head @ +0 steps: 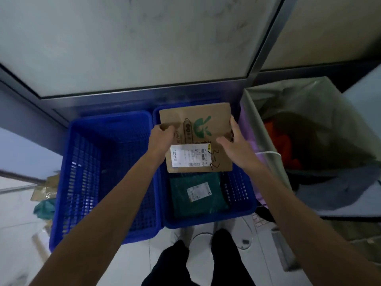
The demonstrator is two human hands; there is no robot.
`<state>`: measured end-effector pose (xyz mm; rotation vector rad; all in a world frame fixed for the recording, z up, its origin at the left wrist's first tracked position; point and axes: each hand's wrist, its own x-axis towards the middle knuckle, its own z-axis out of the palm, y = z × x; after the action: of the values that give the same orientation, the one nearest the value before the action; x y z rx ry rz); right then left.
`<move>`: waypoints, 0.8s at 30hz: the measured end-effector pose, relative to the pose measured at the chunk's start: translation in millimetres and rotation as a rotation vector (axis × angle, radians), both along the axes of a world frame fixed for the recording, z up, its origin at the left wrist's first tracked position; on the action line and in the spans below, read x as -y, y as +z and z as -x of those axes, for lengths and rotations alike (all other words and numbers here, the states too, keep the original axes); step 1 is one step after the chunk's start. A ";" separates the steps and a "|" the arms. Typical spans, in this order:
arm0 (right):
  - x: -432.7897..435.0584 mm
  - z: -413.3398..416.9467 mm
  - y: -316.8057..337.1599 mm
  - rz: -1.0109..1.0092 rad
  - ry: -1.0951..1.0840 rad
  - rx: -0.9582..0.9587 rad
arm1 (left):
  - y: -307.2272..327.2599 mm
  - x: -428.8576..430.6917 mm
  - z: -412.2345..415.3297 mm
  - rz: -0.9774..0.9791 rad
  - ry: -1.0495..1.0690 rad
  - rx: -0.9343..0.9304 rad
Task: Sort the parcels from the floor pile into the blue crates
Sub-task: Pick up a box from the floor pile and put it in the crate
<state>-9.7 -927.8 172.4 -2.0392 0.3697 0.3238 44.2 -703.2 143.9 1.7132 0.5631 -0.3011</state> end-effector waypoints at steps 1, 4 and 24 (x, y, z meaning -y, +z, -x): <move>3.0 -7.5 -7.3 -0.006 0.015 -0.011 | -4.4 2.8 -1.0 -0.014 0.014 -0.002; 13.1 -32.6 -23.2 -0.052 0.075 -0.042 | -18.0 11.1 -4.7 -0.043 0.053 -0.006; 23.1 -126.8 -295.2 -0.244 0.104 -0.354 | -290.0 30.8 -58.3 -0.348 0.024 -0.279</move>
<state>117.1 -950.9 -122.8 -1.7627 0.4175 0.7623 102.5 -734.0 -146.2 2.0115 0.8799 -0.4498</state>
